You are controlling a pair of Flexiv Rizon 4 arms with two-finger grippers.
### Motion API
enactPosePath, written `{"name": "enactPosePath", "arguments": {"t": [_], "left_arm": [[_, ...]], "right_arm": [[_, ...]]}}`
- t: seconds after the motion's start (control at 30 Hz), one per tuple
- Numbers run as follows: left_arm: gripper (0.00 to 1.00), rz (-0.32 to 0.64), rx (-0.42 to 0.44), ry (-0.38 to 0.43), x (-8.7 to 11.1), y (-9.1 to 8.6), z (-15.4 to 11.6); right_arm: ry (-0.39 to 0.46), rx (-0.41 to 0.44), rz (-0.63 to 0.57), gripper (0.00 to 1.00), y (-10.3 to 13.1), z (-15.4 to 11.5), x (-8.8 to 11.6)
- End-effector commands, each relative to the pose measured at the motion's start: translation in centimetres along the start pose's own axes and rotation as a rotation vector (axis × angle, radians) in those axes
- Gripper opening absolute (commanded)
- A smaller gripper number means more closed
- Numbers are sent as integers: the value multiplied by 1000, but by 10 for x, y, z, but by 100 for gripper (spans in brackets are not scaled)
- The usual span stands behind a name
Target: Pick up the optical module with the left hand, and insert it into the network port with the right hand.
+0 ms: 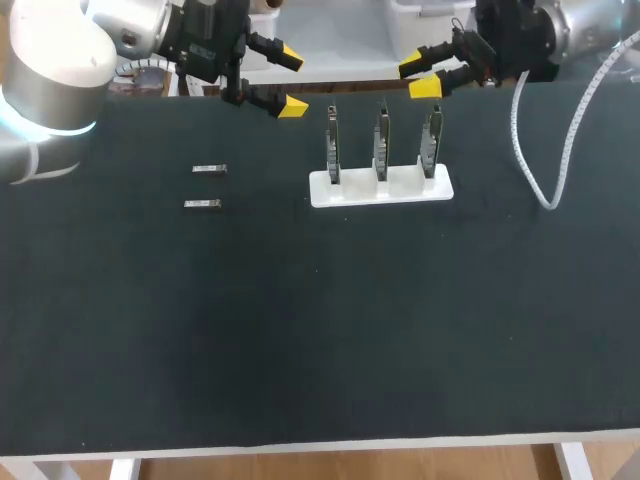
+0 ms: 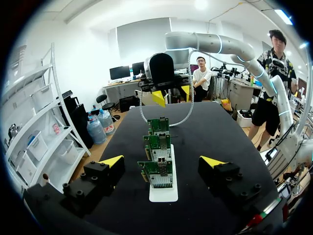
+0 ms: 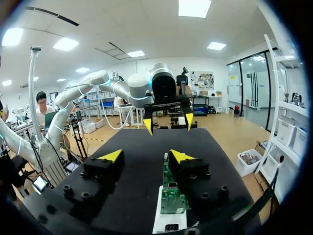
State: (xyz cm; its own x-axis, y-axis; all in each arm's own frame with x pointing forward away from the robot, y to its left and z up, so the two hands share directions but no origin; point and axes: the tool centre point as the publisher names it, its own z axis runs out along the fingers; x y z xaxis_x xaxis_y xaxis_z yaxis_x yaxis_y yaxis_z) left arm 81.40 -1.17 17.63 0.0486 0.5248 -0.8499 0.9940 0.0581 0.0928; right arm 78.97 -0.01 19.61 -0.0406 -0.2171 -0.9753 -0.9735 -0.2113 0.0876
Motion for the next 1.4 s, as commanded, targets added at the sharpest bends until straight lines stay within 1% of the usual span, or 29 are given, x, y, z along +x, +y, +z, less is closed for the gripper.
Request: {"name": "enactPosePath", "arguments": {"t": [0.03,0.4,0.43,0.5,0.7,0.8,0.9,1.0,1.17,1.33,1.4], "left_arm": [[100,-1,-4,2,0,-1,0],[100,-1,-4,2,0,-1,0],[100,-1,-4,2,0,-1,0],[100,-1,-4,2,0,-1,0],[100,-1,-4,2,0,-1,0],[100,-1,-4,2,0,-1,0],[100,-1,-4,2,0,-1,0],[100,-1,-4,2,0,-1,0],[100,-1,-4,2,0,-1,0],[100,-1,-4,2,0,-1,0],[100,-1,-4,2,0,-1,0]], "right_arm": [[4,162,-2,100,7,2,-1],[4,162,-2,100,7,2,-1],[29,156,-6,100,9,4,-1],[47,154,-14,100,13,5,-1],[74,200,-9,100,29,-15,0],[86,226,-13,100,33,-27,-1],[88,238,-14,100,37,-33,-1],[91,237,-12,100,39,-31,2],[95,232,-3,100,34,-24,9],[99,264,-16,100,36,-20,9],[100,280,-22,100,39,-22,10]]}}
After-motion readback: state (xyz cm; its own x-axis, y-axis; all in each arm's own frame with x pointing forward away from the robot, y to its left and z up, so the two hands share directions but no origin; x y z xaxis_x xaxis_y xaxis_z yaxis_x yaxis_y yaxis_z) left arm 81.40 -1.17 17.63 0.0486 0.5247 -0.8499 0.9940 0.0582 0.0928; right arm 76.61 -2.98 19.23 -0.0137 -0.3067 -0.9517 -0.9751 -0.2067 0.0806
